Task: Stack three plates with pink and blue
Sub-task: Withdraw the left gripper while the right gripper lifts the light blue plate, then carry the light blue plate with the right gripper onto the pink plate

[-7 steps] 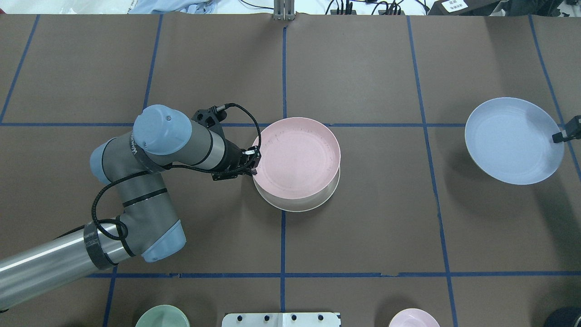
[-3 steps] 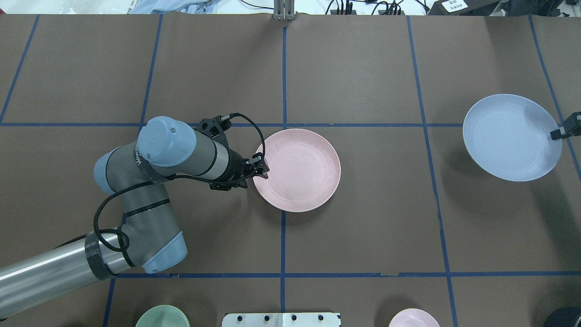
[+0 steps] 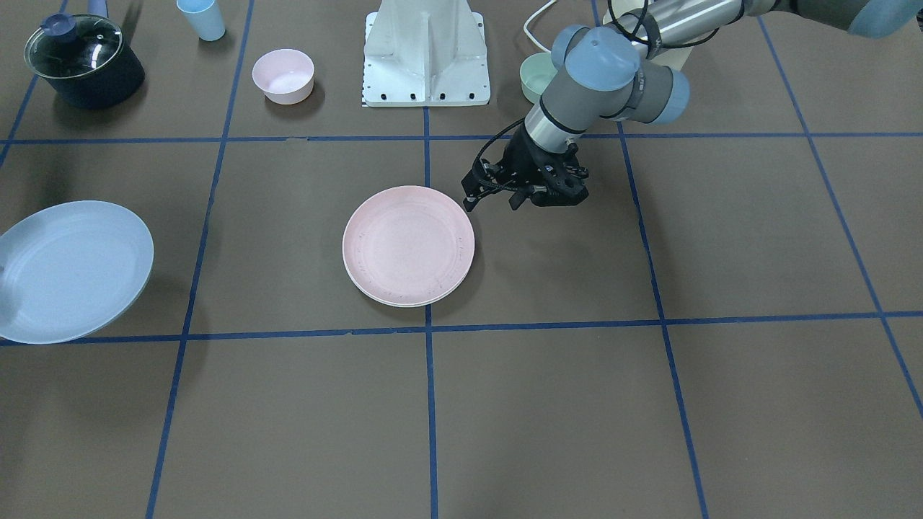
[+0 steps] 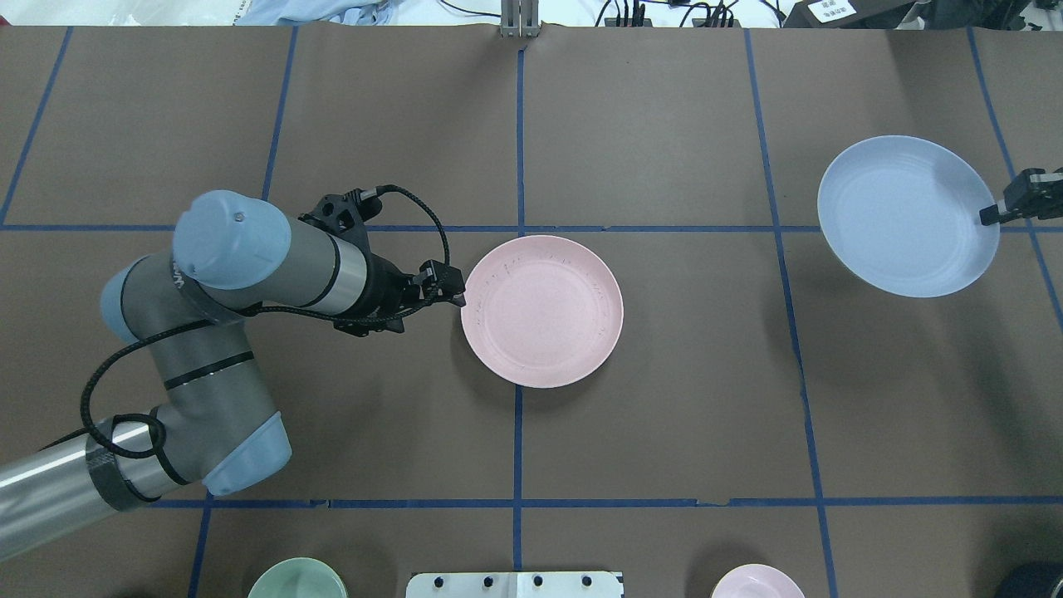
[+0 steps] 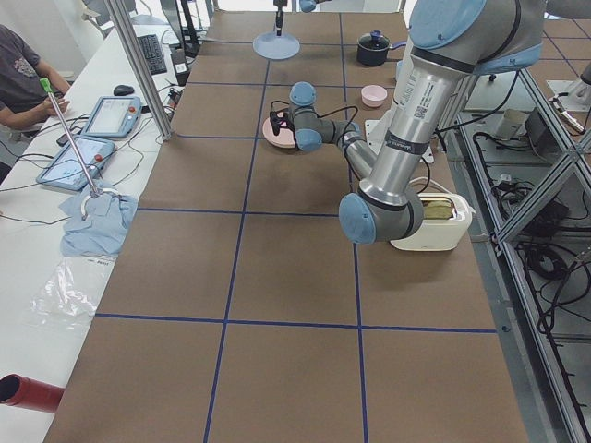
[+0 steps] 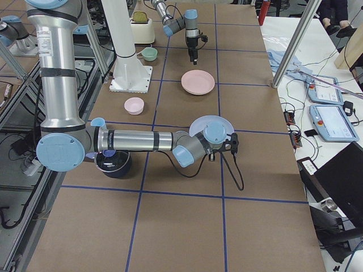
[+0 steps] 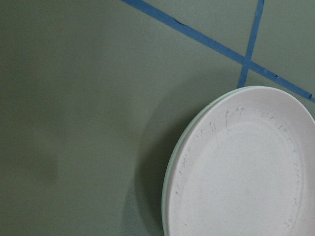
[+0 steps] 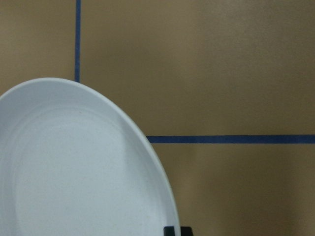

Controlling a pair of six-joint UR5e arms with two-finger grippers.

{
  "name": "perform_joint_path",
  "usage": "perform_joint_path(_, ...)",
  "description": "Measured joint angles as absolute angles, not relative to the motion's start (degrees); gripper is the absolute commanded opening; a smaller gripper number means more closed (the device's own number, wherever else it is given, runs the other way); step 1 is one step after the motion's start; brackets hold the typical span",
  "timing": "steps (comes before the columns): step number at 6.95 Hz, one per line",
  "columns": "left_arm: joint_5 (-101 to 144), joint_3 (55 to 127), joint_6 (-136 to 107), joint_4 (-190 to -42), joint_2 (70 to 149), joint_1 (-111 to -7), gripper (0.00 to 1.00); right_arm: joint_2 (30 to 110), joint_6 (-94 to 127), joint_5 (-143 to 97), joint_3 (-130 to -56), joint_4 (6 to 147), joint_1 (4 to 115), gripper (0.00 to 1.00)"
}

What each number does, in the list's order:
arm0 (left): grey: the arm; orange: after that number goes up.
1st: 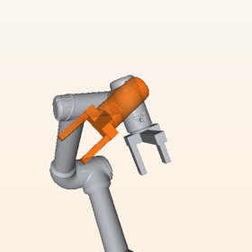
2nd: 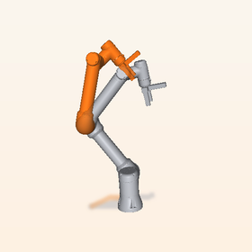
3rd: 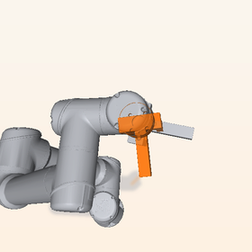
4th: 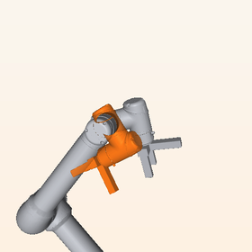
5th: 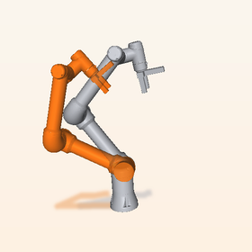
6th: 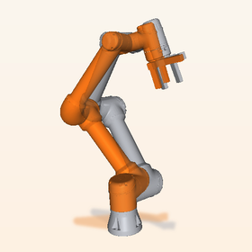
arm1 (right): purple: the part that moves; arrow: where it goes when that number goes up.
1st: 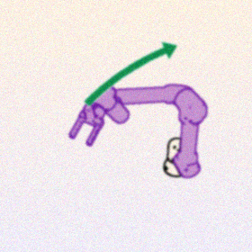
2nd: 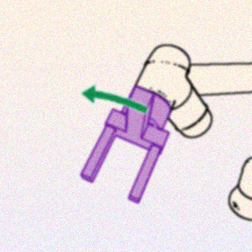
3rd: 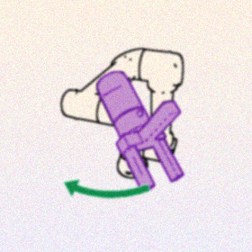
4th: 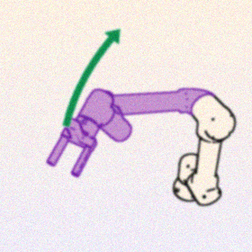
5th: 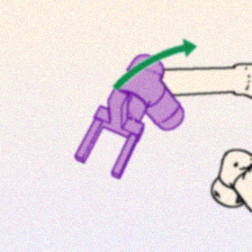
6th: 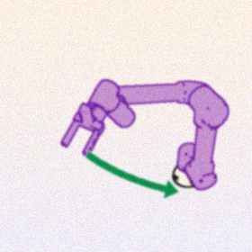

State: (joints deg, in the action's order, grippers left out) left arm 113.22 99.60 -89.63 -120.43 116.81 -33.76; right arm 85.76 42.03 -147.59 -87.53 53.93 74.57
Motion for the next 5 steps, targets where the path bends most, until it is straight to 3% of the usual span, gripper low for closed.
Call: perform_joint_path(5,115.1,106.0,-74.3,-113.6,110.1,-44.4,1.00,73.0,70.4,-135.1,-93.1,54.0,55.5,0.00)
